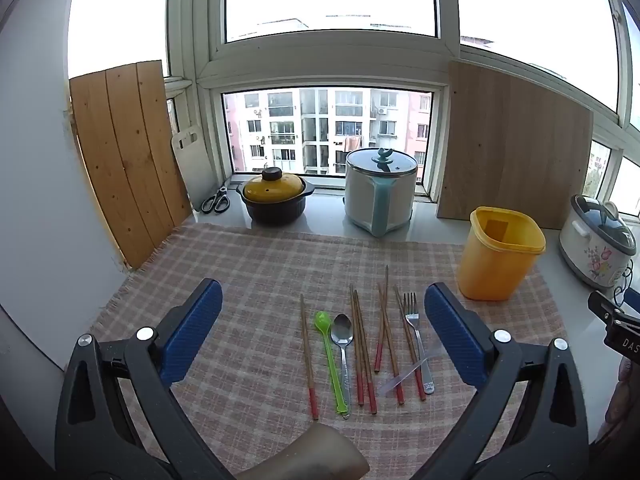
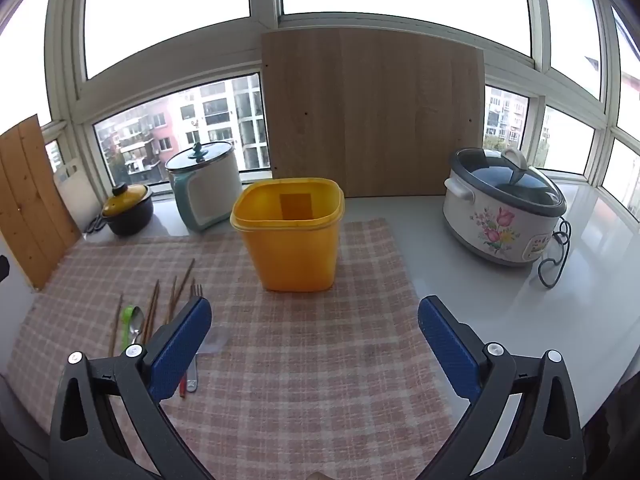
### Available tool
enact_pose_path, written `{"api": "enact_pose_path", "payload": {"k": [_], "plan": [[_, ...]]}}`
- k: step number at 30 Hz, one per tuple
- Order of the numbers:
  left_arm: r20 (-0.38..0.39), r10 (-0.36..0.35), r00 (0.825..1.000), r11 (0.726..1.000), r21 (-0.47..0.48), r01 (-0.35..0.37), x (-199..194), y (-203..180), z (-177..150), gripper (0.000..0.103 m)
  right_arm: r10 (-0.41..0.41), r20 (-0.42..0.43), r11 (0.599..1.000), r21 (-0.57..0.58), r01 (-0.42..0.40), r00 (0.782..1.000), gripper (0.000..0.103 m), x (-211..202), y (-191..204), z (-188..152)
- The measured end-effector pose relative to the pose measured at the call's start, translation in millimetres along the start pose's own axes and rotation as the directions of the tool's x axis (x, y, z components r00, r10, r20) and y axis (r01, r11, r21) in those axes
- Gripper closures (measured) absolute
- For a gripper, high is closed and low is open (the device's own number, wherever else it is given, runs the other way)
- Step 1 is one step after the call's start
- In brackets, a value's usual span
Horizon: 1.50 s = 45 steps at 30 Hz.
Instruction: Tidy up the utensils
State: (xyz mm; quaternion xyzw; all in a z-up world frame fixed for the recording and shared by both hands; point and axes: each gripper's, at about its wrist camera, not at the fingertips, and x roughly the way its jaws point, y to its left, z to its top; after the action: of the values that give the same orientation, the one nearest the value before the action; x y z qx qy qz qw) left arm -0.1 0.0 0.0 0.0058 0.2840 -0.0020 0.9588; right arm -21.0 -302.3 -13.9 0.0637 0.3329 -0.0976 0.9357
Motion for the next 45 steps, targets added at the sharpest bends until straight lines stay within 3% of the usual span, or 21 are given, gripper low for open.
{"api": "enact_pose_path", "payload": {"k": [45], "plan": [[0.006,0.001,1.000,1.000,0.006,-0.001,1.3,-7.0,7.3,0.000,-0.014,-0.015,1.000,-0.020,0.014,1.000,0.001,5.5,2.6,1.0]]}}
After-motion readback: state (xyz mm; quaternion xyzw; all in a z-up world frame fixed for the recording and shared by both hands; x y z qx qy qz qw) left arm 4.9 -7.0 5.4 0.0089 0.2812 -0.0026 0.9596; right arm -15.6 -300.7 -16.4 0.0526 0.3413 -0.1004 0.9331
